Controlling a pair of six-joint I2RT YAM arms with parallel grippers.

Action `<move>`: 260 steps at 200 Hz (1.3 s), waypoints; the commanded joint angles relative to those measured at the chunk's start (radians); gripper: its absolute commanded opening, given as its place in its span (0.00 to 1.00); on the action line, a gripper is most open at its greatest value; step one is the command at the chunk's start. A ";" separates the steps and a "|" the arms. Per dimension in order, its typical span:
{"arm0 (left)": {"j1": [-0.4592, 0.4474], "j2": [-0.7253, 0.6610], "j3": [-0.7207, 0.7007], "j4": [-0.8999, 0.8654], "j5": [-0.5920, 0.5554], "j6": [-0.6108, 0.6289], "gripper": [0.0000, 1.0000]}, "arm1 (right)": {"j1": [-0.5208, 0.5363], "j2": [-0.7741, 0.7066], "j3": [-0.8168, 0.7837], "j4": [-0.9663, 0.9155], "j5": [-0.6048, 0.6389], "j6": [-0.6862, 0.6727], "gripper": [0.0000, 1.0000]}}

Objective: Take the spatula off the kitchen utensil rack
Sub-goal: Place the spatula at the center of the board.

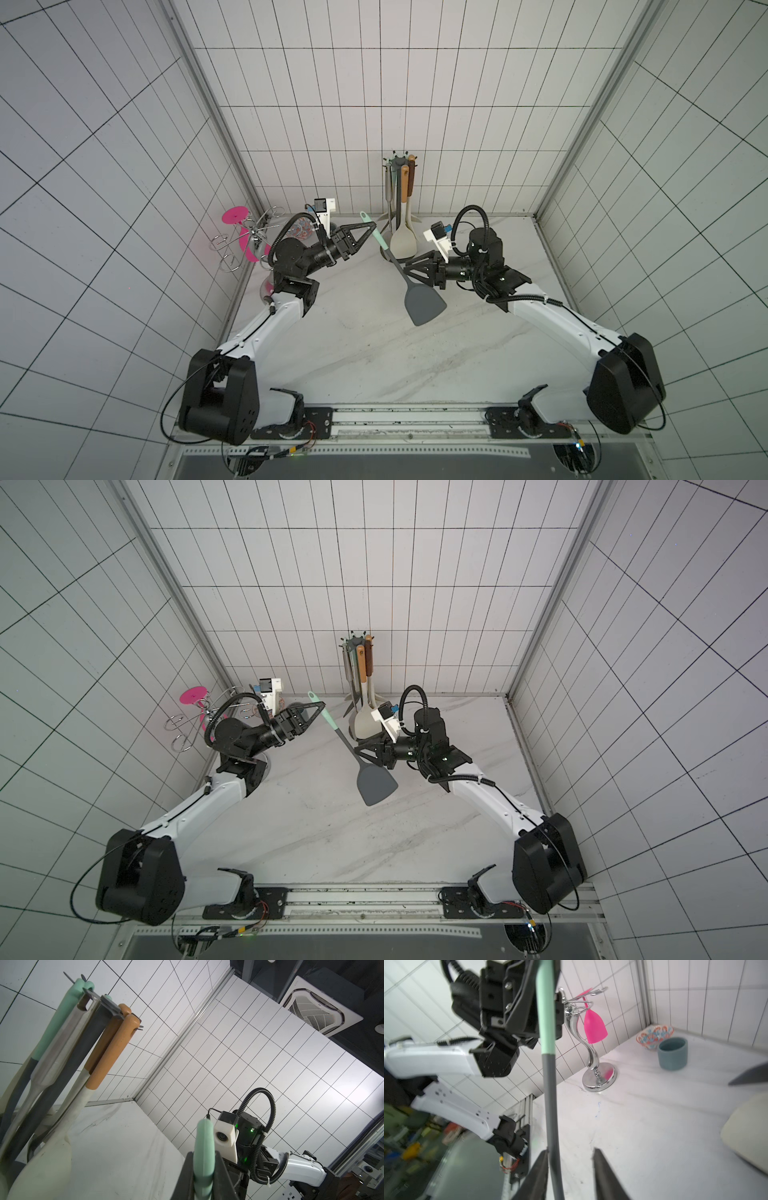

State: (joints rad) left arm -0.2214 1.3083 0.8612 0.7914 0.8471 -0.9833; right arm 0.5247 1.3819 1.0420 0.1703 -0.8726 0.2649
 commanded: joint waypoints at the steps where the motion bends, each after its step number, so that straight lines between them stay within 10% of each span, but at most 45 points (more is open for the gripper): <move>1: -0.030 -0.092 -0.008 -0.152 -0.077 0.135 0.00 | 0.012 -0.079 -0.052 -0.112 0.155 0.073 0.53; 43: -0.155 -0.188 -0.024 -0.368 -0.311 0.384 0.00 | 0.012 -0.247 -0.107 -0.304 0.352 0.226 1.00; 118: -0.477 -0.106 0.025 -0.343 -0.624 0.586 0.00 | 0.011 -0.440 -0.179 -0.495 0.456 0.647 0.99; 160: -0.509 -0.039 0.044 -0.284 -0.649 0.629 0.00 | 0.011 -0.513 -0.215 -0.485 0.485 0.897 0.99; 260: -0.512 -0.100 -0.095 -0.053 -0.760 0.611 0.00 | 0.053 -0.391 -0.443 0.265 0.569 1.685 0.99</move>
State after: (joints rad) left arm -0.7303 1.2488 0.8040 0.6315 0.1413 -0.3664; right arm 0.5346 0.9291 0.6800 0.1772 -0.3641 1.6783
